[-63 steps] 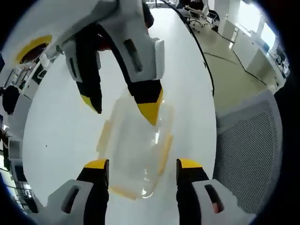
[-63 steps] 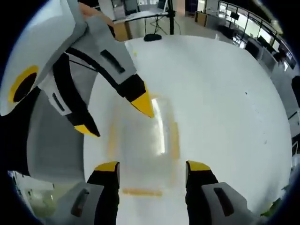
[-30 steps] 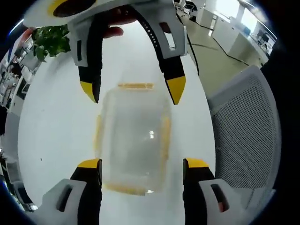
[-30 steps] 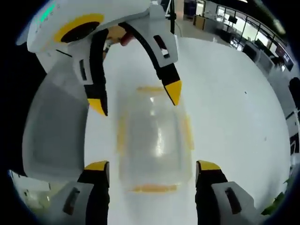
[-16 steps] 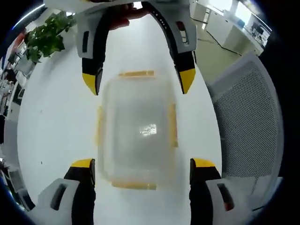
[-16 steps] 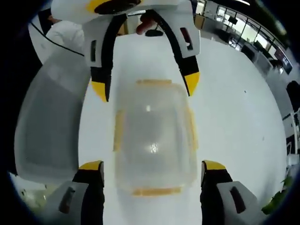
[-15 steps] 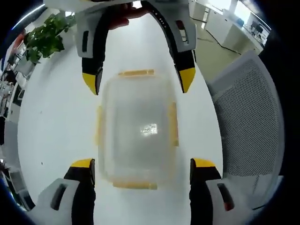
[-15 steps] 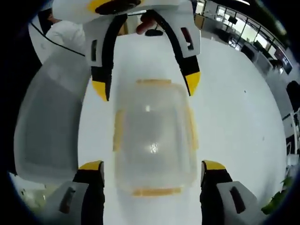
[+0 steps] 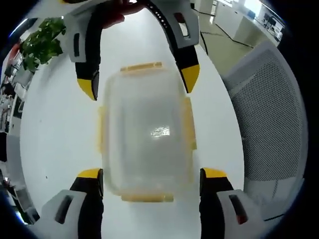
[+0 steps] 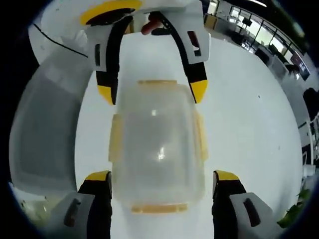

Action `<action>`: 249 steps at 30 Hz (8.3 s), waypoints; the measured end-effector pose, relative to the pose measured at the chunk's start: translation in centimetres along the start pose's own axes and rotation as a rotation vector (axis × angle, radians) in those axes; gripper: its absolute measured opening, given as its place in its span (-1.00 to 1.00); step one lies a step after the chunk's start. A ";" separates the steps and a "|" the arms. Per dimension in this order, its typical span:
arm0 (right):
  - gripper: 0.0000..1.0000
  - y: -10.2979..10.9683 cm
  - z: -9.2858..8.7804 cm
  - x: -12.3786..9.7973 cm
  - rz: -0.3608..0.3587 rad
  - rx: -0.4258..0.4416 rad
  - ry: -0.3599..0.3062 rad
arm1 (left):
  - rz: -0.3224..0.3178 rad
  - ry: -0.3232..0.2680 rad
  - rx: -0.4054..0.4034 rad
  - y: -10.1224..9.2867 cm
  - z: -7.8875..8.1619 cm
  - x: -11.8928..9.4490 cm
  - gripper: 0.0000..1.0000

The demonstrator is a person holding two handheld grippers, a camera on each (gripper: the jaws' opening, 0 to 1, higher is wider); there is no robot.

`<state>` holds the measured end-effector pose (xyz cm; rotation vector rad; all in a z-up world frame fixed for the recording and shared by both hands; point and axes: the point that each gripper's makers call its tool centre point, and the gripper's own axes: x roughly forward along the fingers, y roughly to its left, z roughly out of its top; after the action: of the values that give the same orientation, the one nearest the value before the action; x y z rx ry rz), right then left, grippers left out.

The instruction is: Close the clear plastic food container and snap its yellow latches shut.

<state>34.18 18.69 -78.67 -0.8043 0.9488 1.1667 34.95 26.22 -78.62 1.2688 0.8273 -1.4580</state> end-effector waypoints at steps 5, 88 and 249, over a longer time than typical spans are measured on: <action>0.68 0.2 -0.2 0.5 0.016 -0.005 0.014 | 0.012 0.021 -0.002 0.3 -0.4 0.4 0.61; 0.71 0.8 0.1 1.9 0.072 -0.102 0.002 | 0.090 0.059 -0.119 -0.2 -0.4 1.2 0.55; 0.82 2.2 11.7 7.4 0.065 -0.087 -0.014 | 0.122 0.035 -0.198 -2.4 -12.1 -1.0 0.66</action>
<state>35.05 32.54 -80.89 -0.8389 0.9236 1.2751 36.09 38.35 -80.59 1.1774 0.8794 -1.2290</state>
